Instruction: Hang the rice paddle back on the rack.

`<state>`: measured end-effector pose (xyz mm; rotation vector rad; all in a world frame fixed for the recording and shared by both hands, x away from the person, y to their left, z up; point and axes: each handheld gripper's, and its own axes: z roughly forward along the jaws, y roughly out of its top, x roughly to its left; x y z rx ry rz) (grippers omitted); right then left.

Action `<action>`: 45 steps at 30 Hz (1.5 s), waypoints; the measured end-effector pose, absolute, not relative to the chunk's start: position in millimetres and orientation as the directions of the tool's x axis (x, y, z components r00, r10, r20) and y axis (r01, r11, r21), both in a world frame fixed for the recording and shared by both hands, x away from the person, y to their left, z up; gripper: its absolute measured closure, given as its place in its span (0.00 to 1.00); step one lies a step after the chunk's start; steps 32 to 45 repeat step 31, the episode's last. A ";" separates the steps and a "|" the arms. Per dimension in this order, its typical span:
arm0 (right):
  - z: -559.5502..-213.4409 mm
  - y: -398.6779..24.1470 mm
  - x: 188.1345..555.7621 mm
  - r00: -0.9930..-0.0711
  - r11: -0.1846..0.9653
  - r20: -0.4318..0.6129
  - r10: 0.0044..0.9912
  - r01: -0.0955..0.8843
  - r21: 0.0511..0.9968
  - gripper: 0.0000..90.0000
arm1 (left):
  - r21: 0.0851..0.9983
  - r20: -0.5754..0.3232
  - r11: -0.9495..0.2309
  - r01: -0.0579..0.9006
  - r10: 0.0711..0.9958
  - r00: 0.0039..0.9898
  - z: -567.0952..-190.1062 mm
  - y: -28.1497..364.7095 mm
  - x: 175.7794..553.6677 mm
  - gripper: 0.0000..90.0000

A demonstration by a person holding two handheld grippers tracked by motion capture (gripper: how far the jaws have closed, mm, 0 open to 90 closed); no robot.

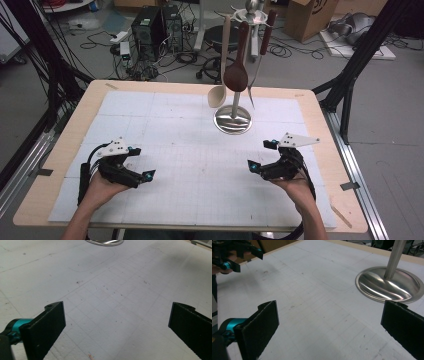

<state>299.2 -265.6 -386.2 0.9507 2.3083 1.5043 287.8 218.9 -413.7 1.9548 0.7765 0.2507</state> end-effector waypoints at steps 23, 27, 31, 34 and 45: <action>-415.3 -264.9 278.7 -0.759 0.250 0.180 0.626 0.414 0.875 0.01 | 0.853 -0.155 -0.314 0.416 0.610 0.777 -416.8 218.7 286.1 0.02; -422.0 -265.4 275.4 -0.753 0.246 0.187 0.631 0.422 0.872 0.01 | 0.852 -0.150 -0.321 0.415 0.609 0.779 -417.9 217.7 286.2 0.02; -424.3 -267.0 274.2 -0.753 0.250 0.183 0.632 0.422 0.871 0.01 | 0.851 -0.155 -0.319 0.418 0.607 0.779 -419.0 216.3 285.9 0.02; -424.3 -267.0 274.2 -0.753 0.250 0.183 0.632 0.422 0.871 0.01 | 0.851 -0.155 -0.319 0.418 0.607 0.779 -419.0 216.3 285.9 0.02; -424.3 -267.0 274.2 -0.753 0.250 0.183 0.632 0.422 0.871 0.01 | 0.851 -0.155 -0.319 0.418 0.607 0.779 -419.0 216.3 285.9 0.02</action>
